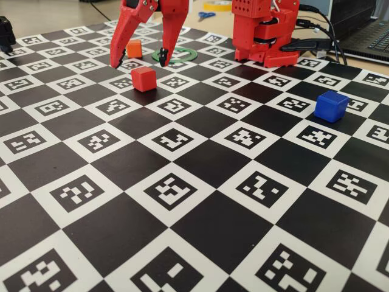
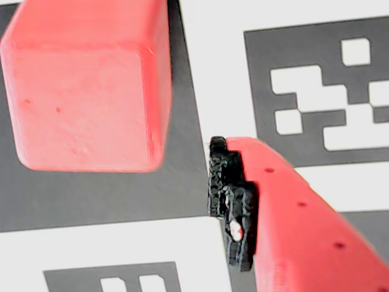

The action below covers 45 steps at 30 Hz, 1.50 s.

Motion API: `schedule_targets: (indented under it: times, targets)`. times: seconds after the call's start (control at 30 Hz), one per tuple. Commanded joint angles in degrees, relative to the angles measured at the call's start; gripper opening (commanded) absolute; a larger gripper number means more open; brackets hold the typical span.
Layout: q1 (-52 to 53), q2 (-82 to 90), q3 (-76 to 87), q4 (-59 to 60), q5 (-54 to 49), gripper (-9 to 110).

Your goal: Grab the red cube then put it in the green circle then put the blue cube on top and finally the orange cube on top

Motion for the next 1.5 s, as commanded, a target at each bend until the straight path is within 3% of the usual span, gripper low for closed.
schedule_targets:
  times: [0.0, 1.0, 1.47]
  targets:
    - [0.6, -0.2, -0.8, -2.1, -1.1, 47]
    - [1.6, -3.7, -0.6, -5.9, -2.7, 39]
    - [1.5, -2.7, 0.8, -7.2, -2.5, 19]
